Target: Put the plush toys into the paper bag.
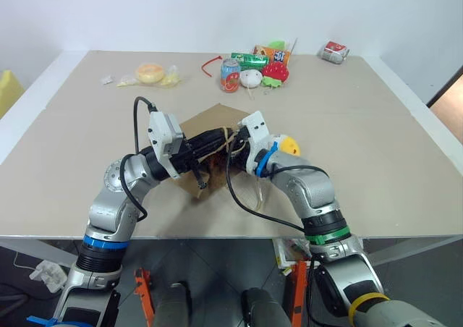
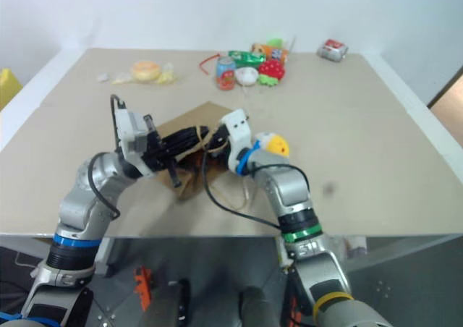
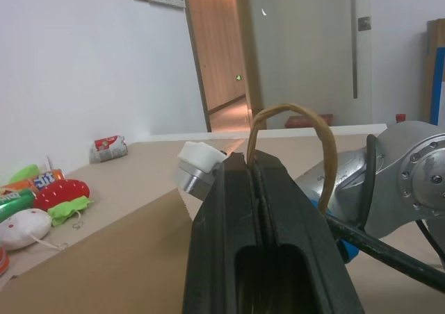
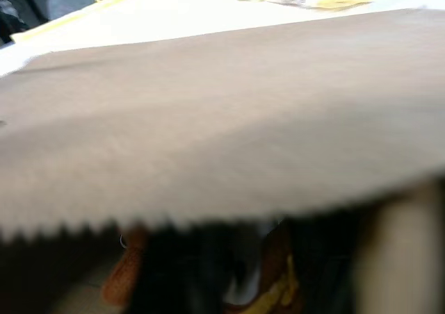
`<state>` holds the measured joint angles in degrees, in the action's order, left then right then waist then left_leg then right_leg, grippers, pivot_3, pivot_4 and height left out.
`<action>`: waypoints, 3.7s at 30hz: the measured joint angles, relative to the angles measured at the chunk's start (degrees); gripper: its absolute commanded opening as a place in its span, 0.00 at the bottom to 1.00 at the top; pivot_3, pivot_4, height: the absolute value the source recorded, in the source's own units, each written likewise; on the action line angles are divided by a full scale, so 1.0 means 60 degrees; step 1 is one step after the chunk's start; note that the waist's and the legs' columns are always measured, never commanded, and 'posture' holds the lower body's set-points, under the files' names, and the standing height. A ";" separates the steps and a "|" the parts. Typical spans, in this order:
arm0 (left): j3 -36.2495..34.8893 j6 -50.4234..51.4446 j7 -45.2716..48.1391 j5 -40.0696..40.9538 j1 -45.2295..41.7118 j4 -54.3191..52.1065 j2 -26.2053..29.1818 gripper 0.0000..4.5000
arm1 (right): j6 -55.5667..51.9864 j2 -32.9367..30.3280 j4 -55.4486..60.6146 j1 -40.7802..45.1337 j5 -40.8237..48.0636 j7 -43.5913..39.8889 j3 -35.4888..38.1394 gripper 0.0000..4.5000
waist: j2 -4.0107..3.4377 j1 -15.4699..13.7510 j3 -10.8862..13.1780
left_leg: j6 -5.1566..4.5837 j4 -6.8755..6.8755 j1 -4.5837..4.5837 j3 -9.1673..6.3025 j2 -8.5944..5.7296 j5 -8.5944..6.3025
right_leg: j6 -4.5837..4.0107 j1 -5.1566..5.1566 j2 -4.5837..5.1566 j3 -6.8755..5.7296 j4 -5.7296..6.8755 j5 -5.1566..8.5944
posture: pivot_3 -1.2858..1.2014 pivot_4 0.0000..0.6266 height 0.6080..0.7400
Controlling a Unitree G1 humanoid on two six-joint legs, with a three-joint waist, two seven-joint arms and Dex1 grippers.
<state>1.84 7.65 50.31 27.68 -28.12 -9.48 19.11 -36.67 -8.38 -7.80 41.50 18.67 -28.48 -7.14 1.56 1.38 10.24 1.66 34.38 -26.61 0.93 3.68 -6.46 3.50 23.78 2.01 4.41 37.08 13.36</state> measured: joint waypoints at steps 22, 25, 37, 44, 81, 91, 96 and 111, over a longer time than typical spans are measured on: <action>0.0012 -0.0027 -0.0050 -0.0016 -0.0105 0.0153 -0.0127 0.00 | -0.1755 -0.4704 0.3866 -0.2371 0.3106 -0.3508 0.2445 0.63 | 0.0001 0.0000 0.0000 | 0.0003 0.0006 -0.0004 -0.0006 -0.0001 -0.0002 | -0.0010 0.0011 -0.0001 0.0003 -0.0001 0.0001 | 0.52 0.24 1.00; 0.0013 -0.0027 -0.0059 -0.0017 -0.0105 0.0153 -0.0130 0.00 | -0.1137 -0.4839 0.3160 -0.2057 0.2546 -0.3143 0.2599 0.63 | 0.0002 0.0010 0.0001 | 0.0003 0.0018 0.0007 -0.0004 -0.0002 -0.0002 | -0.0018 0.0007 0.0001 0.0004 -0.0002 -0.0010 | 0.52 0.24 1.00; 0.0006 -0.0033 -0.0062 -0.0017 -0.0102 0.0172 -0.0119 0.00 | 0.1129 -0.3847 -0.0986 -0.0447 -0.0891 -0.1559 0.0596 0.63 | 0.0001 0.0028 0.0001 | 0.0000 0.0001 -0.0007 0.0001 -0.0008 0.0003 | 0.0014 0.0020 -0.0006 0.0027 -0.0002 0.0002 | 0.52 0.24 1.00; -0.0008 -0.0030 -0.0173 -0.0015 -0.0066 0.0146 -0.0095 0.00 | 0.1703 -0.3704 -0.1948 -0.0040 -0.1919 -0.1190 0.0230 0.42 | 0.0001 0.0021 0.0001 | 0.0000 0.0004 -0.0005 0.0000 -0.0009 0.0003 | 0.0010 0.0017 -0.0007 0.0028 -0.0002 -0.0004 | 0.52 0.24 1.00; -0.0023 0.0008 -0.0167 0.0039 0.0006 0.0013 -0.0065 0.00 | -0.0677 -0.4250 0.3711 -0.1722 0.0808 -0.3323 -0.0025 0.02 | 0.0000 0.0196 0.0002 | 0.0015 0.0019 0.0015 -0.0002 -0.0006 0.0014 | -0.0020 0.0011 -0.0012 0.0039 0.0009 -0.0037 | 0.52 0.24 1.00; -0.0033 -0.0016 -0.0172 0.0040 0.0002 0.0023 -0.0075 0.00 | -0.0717 -0.1928 0.2246 0.0098 0.0119 -0.2045 -0.0726 0.02 | 0.0000 0.0184 0.0001 | 0.0012 -0.0005 -0.0002 -0.0015 -0.0003 0.0016 | -0.0001 0.0021 -0.0026 0.0038 0.0010 -0.0014 | 0.52 0.24 1.00; -0.0032 -0.0015 -0.0186 0.0021 0.0004 0.0082 -0.0097 0.00 | -0.1290 -0.1245 0.2333 -0.0016 0.0656 -0.2308 -0.1029 0.02 | 0.0000 0.0188 0.0001 | 0.0014 -0.0007 -0.0010 -0.0023 -0.0003 0.0014 | 0.0009 0.0023 -0.0028 0.0036 0.0013 -0.0014 | 0.52 0.24 1.00; -0.0110 0.0044 -0.0237 -0.0059 0.0079 0.0368 -0.0030 0.00 | -0.1918 -0.0485 0.1911 -0.0186 0.1131 -0.2527 -0.0979 0.48 | 0.0000 0.0200 0.0001 | 0.0013 -0.0001 -0.0008 -0.0023 0.0002 0.0016 | -0.0012 0.0029 -0.0029 0.0029 0.0015 -0.0031 | 0.52 0.24 1.00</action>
<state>1.18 7.91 48.89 27.32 -27.65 -7.27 18.93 -48.18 -11.29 3.66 40.38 25.45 -43.64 -13.02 1.56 2.58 10.24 1.74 34.38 -26.66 0.79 3.69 -6.36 3.42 23.96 1.83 4.59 37.17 13.17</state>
